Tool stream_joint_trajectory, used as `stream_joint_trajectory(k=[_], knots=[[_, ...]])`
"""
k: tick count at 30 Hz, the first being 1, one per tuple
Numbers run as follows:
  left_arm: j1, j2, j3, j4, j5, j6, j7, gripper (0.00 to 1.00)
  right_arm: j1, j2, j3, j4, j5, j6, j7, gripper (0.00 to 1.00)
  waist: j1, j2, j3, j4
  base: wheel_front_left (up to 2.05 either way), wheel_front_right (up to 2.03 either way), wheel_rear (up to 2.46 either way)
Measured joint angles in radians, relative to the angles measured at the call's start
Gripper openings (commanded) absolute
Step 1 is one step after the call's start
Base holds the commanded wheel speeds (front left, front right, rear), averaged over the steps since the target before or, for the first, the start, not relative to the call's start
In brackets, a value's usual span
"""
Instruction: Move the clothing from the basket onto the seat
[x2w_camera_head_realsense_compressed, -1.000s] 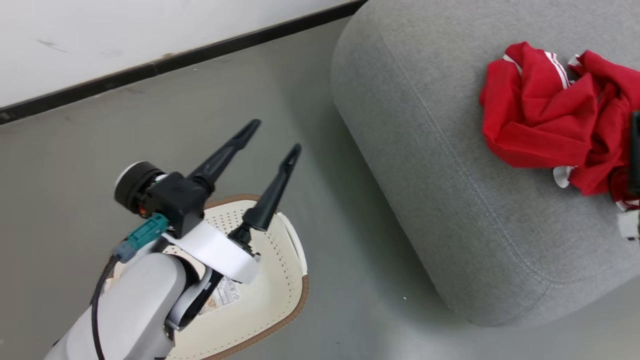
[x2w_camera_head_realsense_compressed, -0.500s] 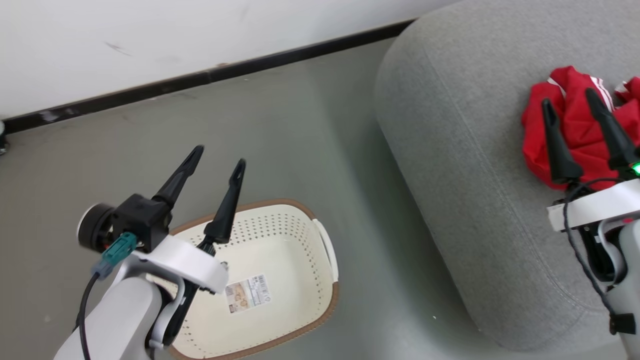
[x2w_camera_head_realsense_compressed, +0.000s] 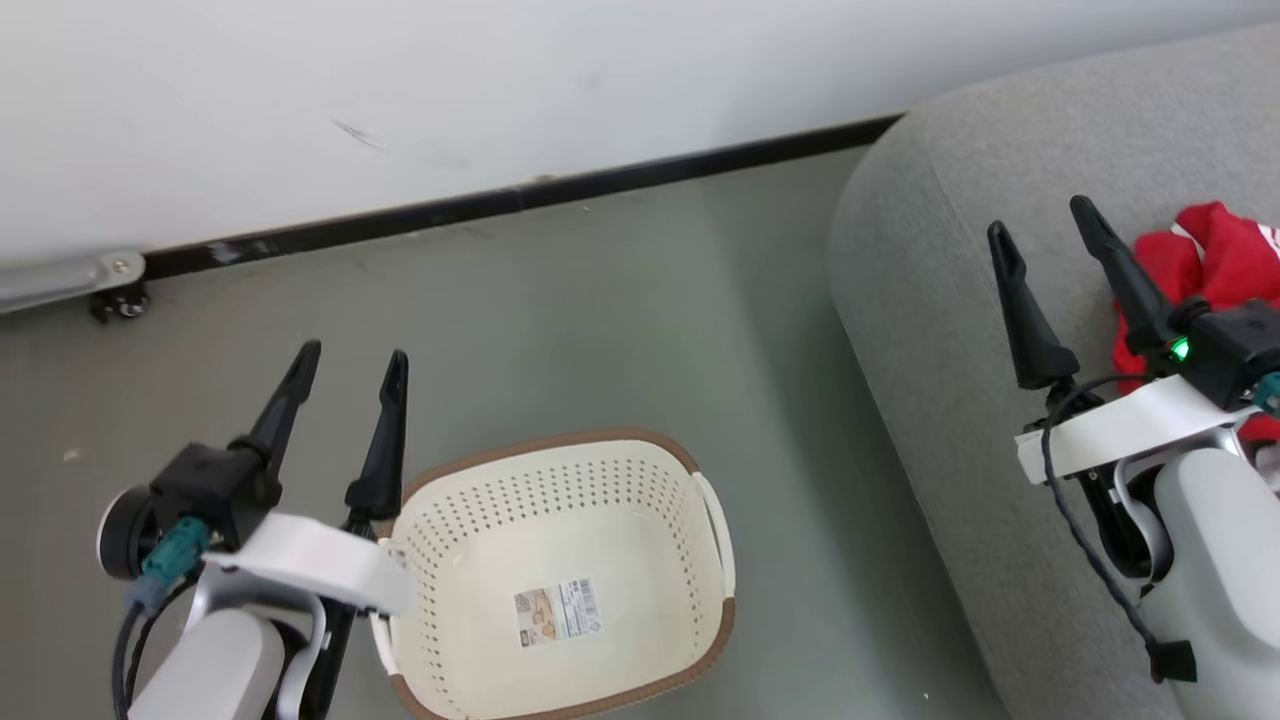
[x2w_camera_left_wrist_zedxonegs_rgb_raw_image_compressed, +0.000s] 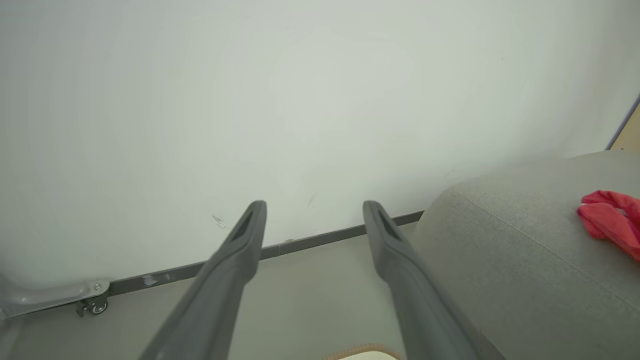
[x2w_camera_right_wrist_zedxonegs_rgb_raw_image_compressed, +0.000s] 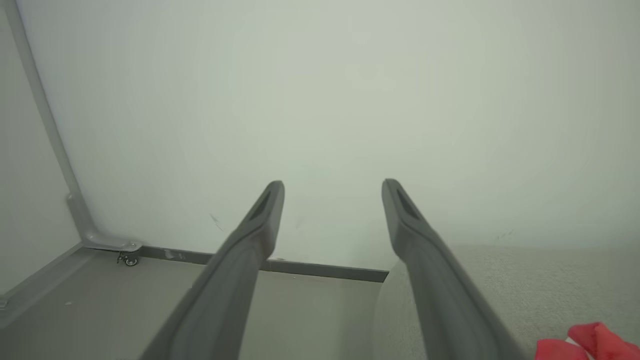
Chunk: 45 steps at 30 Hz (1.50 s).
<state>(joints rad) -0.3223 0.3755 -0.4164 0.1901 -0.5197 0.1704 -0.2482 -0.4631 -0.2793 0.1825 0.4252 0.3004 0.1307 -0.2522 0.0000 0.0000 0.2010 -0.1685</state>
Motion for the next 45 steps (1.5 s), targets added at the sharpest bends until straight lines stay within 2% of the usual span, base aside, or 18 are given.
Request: stream_joint_trajectory(k=[7, 22, 32, 45], knots=[[0.082, -0.007, 0.025, 0.006, 0.038, 0.033, 0.000, 1.00, 0.047, 0.035, -0.006, 0.004, -0.020, 0.000, 0.000, 1.00, 0.0000, 0.0000, -0.049, 0.039, 0.00, 0.00, 0.00], [0.214, -0.064, 0.084, 0.012, 0.067, 0.095, 0.000, 1.00, 0.237, 0.118, -0.052, 0.024, -0.058, 0.000, 0.000, 1.00, 0.0000, 0.0000, -0.155, 0.105, 0.00, 0.00, 0.00], [0.272, -0.088, 0.099, 0.008, 0.093, 0.108, 0.000, 1.00, 0.332, 0.186, -0.050, 0.016, -0.085, 0.000, 0.007, 1.00, 0.0000, 0.0000, -0.213, 0.133, 0.00, 0.00, 0.00], [0.299, -0.100, 0.113, 0.005, 0.102, 0.111, 0.000, 1.00, 0.403, 0.214, -0.074, 0.001, -0.135, 0.000, 0.054, 1.00, 0.0000, 0.0000, -0.255, 0.144, 0.00, 0.00, 0.00]])
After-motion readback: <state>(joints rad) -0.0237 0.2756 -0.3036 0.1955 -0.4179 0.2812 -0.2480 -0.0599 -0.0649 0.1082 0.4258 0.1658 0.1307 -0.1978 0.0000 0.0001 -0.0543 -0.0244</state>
